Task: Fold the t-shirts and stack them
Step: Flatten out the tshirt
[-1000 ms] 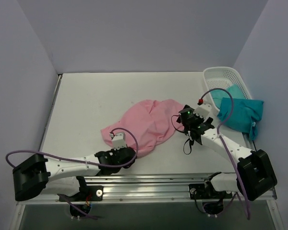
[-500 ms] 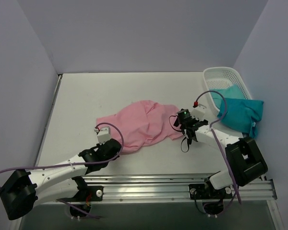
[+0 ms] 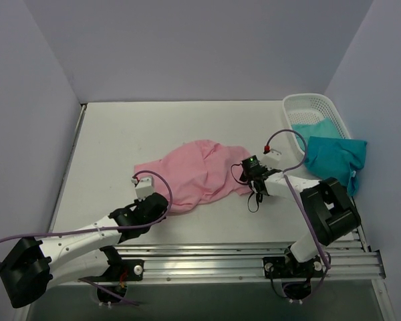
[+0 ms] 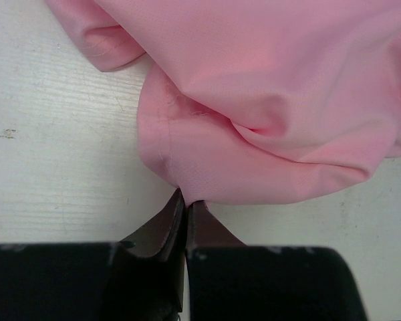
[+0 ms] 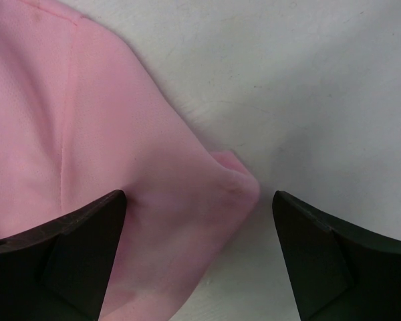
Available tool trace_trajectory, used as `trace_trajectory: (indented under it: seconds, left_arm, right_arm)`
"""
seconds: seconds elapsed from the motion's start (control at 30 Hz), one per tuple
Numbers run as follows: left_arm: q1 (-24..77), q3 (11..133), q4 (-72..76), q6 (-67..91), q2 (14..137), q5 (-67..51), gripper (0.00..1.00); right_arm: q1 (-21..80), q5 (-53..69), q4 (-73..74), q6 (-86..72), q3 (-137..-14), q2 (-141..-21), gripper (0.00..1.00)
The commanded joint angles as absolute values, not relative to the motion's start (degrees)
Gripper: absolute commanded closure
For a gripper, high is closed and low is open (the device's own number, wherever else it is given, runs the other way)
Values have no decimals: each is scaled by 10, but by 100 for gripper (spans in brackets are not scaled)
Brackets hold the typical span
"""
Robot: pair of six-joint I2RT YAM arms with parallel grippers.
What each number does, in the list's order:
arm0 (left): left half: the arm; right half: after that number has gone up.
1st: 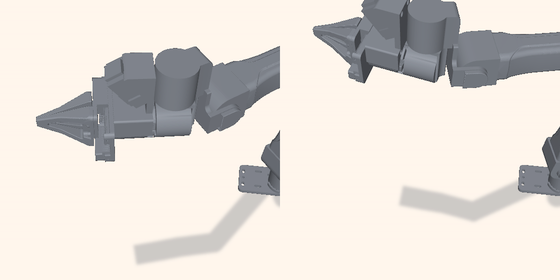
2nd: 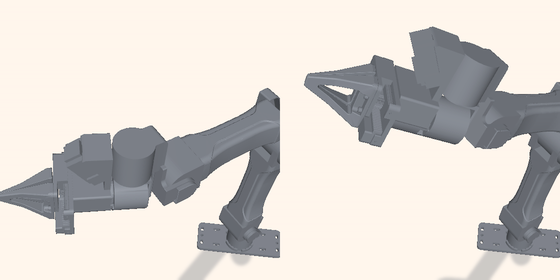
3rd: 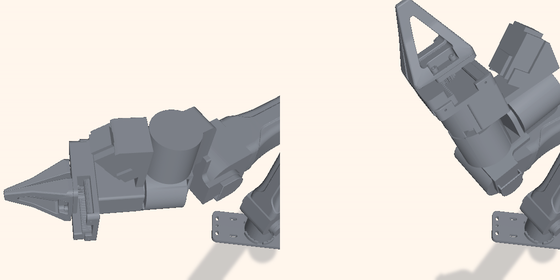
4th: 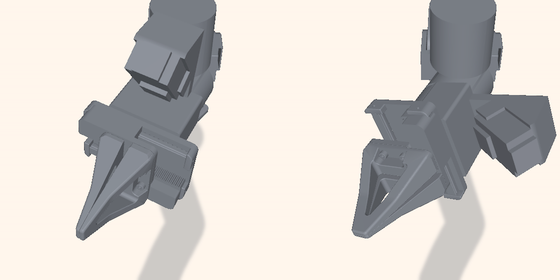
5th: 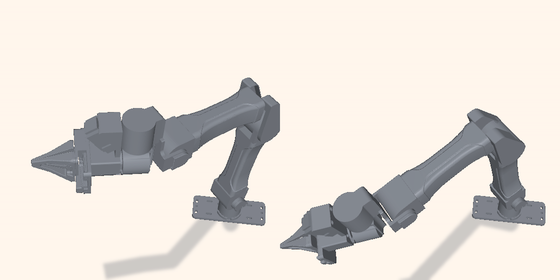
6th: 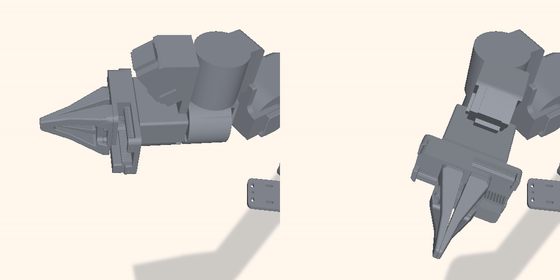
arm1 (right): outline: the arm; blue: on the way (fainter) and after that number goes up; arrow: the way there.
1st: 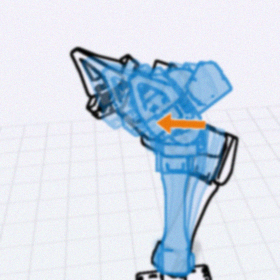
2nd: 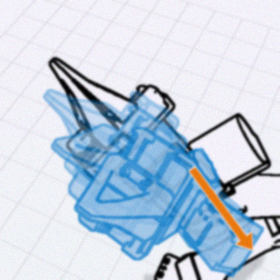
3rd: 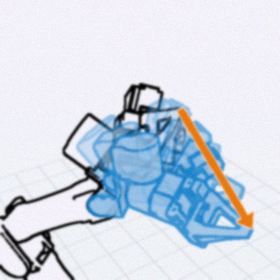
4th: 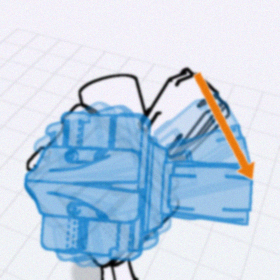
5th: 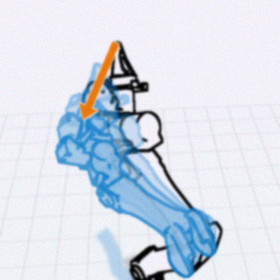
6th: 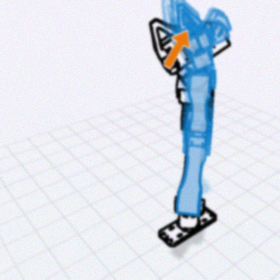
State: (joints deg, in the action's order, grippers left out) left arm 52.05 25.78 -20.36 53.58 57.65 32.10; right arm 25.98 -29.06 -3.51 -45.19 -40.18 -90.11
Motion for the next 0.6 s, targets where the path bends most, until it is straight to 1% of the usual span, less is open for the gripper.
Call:
trace_trajectory:
  seconds: [0.0, 0.03, 0.13, 0.17, 0.23, 0.27, 0.3, 0.33, 0.37, 0.57]
  left_arm:
    - [518, 267, -185, 529, 570, 323, 95]
    - [518, 267, -185, 529, 569, 323, 95]
    - [517, 265, -185, 529, 565, 322, 95]
    - [517, 265, -185, 529, 565, 322, 95]
    - [517, 265, -186, 527, 563, 321, 95]
    - [517, 264, -187, 528, 563, 321, 95]
    - [517, 264, -187, 527, 562, 321, 96]
    - [517, 265, -188, 528, 561, 321, 96]
    - [517, 264, -188, 528, 560, 321, 96]
    - [517, 270, -185, 520, 560, 321, 98]
  right_arm:
    - [264, -303, -36, -461, -424, -909, 14]
    - [263, -301, -38, -461, -424, -912, 17]
    - [259, -299, -41, -460, -423, -915, 32]
    - [258, -298, -42, -459, -422, -916, 41]
    - [256, -294, -45, -458, -420, -916, 51]
    - [255, -293, -47, -456, -419, -915, 69]
    - [256, -287, -50, -455, -417, -913, 78]
    - [256, -286, -55, -454, -416, -912, 97]
    - [256, -283, -57, -453, -415, -912, 100]
    - [266, -289, -50, -446, -415, -889, 100]
